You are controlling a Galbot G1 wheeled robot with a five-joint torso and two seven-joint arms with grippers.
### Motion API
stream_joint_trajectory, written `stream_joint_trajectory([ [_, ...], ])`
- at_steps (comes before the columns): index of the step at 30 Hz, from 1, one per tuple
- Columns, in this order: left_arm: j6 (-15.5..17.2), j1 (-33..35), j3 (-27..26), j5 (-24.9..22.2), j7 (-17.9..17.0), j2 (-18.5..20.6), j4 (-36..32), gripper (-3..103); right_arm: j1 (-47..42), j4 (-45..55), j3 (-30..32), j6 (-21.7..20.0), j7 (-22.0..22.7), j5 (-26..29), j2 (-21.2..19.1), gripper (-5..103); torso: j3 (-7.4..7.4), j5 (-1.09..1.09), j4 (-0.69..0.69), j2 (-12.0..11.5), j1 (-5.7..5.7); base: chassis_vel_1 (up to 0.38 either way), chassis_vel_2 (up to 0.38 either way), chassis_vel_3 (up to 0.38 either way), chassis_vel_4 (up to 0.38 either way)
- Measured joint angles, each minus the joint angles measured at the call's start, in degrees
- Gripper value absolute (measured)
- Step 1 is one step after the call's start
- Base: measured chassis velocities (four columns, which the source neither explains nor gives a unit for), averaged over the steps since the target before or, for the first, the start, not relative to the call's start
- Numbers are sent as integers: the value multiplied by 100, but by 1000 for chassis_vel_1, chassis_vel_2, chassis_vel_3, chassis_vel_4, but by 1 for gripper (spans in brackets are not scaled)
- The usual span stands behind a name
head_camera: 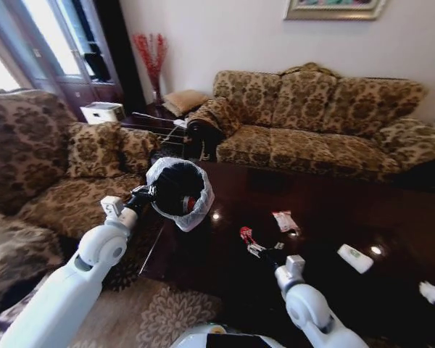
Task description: Move to the front of the table and place the trash on the table into the trash bin.
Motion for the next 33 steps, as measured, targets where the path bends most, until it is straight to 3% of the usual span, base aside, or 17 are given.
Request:
stream_joint_trajectory([
  [3, 0, 14, -22, 15, -37, 16, -46, 4, 184, -237, -132, 68, -343, 62, -92, 100, 0, -1, 6, 0, 0, 0, 0, 0, 0],
  [8, 0, 29, -24, 22, -47, 26, -78, 4, 251, -519, -260, 211, -739, 57, -118, 100, 0, -3, 4, 0, 0, 0, 0, 0, 0],
  [13, 0, 25, -25, 23, -57, 35, -84, 4, 341, -701, -295, 323, -858, -28, -9, 102, 0, -1, 4, 0, 0, 0, 0, 0, 0],
  [20, 2, -12, -29, 16, -66, 39, -87, 4, 349, -835, -291, 353, -967, -94, -18, 71, 0, -1, 3, 0, 0, 0, 0, 0, 0],
  [21, 2, -12, -29, 16, -66, 39, -87, 4, 349, -835, -291, 353, -967, -94, -18, 71, 0, -1, 3, 0, 0, 0, 0, 0, 0],
  [24, 4, -20, -28, 15, -66, 29, -87, 4, 366, -871, -289, 360, -986, -94, -21, 55, 0, -1, 3, 0, 0, 0, 0, 0, 0],
  [26, 5, -22, -29, 15, -67, 29, -87, 4, 371, -876, -288, 360, -987, -94, -21, 55, 0, -1, 3, 0, 0, 0, 0, 0, 0],
  [30, 7, -50, -26, 13, -67, 29, -75, 4, 388, -922, -268, 375, -995, -94, -24, 36, 0, -1, 3, 0, 0, 0, 0, 0, 0],
  [33, 7, -59, -16, 12, -66, 28, -70, 4, 387, -922, -251, 388, -990, -95, -30, 33, 0, -1, 3, 0, 0, 0, 0, 0, 0],
])
